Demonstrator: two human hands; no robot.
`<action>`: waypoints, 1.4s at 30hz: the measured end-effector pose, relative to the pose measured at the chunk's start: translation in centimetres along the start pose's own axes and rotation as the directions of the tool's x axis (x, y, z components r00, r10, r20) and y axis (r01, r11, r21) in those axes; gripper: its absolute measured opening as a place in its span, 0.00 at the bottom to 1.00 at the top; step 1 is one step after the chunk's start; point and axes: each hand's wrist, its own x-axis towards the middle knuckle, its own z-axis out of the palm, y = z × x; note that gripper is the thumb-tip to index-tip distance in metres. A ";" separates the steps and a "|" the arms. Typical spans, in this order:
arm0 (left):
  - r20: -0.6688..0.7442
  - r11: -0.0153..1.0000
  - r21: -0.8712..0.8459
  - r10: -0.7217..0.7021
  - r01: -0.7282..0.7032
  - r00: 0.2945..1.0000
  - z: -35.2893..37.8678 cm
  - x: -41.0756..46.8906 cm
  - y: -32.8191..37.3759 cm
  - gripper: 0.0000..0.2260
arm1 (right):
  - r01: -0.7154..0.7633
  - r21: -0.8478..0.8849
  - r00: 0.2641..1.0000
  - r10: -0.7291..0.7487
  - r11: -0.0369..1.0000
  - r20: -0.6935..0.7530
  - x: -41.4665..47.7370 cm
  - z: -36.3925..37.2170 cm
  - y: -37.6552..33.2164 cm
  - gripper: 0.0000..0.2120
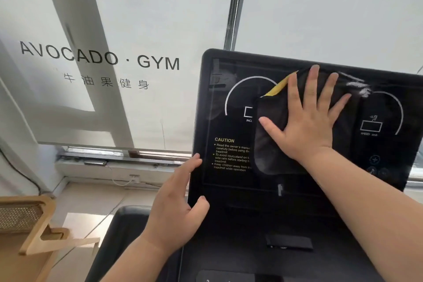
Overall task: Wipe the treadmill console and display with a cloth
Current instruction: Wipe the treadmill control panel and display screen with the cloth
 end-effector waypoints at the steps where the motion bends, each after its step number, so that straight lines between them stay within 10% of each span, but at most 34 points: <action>1: 0.019 1.000 0.021 0.011 -0.012 1.000 -0.1 0.0 -0.2 0.26 | -0.007 0.004 1.000 0.007 1.000 -0.011 1.3 -0.5 -1.1 0.50; 6: 0.001 0.997 0.063 0.036 -0.036 0.999 -0.3 -0.3 -1.2 0.04 | 0.151 -0.021 0.988 -0.152 0.988 -0.036 4.4 -1.6 -7.9 0.48; 16: -0.028 0.995 -0.078 -0.071 0.069 0.997 -0.2 -1.5 -1.8 0.04 | 0.512 -0.049 0.859 -0.509 0.858 0.057 -8.8 4.5 -8.4 0.47; 27: 0.076 0.955 -0.206 -0.203 0.215 0.976 -0.6 -2.1 -2.1 0.05 | 0.011 -0.012 1.000 -0.011 1.000 -0.002 1.6 -0.7 -5.5 0.52; 42: -0.056 0.903 -0.253 -0.371 0.346 0.927 0.0 -3.3 -2.6 0.16 | 0.256 0.072 0.956 -0.264 0.964 0.130 -13.0 5.7 -13.0 0.48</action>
